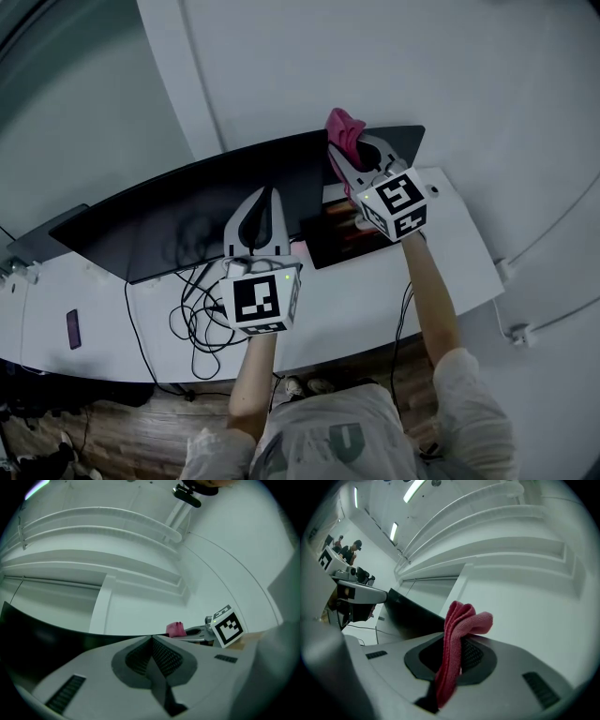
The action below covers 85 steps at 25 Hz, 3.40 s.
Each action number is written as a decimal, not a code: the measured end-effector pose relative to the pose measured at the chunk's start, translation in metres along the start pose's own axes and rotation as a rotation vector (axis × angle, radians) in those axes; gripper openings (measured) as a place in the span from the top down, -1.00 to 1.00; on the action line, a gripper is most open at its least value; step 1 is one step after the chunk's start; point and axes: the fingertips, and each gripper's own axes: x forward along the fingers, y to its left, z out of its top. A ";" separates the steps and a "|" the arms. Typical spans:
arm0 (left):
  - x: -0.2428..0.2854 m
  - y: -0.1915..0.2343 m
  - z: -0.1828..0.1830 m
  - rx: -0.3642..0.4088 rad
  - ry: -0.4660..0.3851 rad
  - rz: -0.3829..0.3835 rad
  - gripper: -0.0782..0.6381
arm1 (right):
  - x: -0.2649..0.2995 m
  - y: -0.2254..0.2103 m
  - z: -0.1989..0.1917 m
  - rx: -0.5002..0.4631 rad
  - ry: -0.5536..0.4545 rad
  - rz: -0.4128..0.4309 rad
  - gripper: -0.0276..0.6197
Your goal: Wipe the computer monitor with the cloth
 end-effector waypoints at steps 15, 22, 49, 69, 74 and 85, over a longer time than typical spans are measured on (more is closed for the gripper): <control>0.006 -0.007 -0.095 -0.062 0.126 -0.016 0.74 | -0.003 0.064 -0.139 0.060 0.196 0.119 0.74; -0.007 -0.010 -0.146 -0.061 0.177 -0.004 0.74 | -0.011 0.101 -0.242 0.212 0.330 0.153 0.74; -0.057 0.004 -0.197 -0.042 0.318 0.144 0.74 | -0.028 0.129 -0.332 0.774 0.316 -0.011 0.74; -0.103 0.108 -0.214 -0.127 0.291 0.187 0.74 | 0.022 0.200 -0.302 1.035 0.253 -0.101 0.74; -0.126 0.152 -0.220 -0.147 0.312 0.216 0.74 | 0.055 0.256 -0.284 1.088 0.262 -0.053 0.74; -0.180 0.268 -0.209 -0.105 0.355 0.278 0.74 | 0.115 0.361 -0.247 1.149 0.274 -0.015 0.74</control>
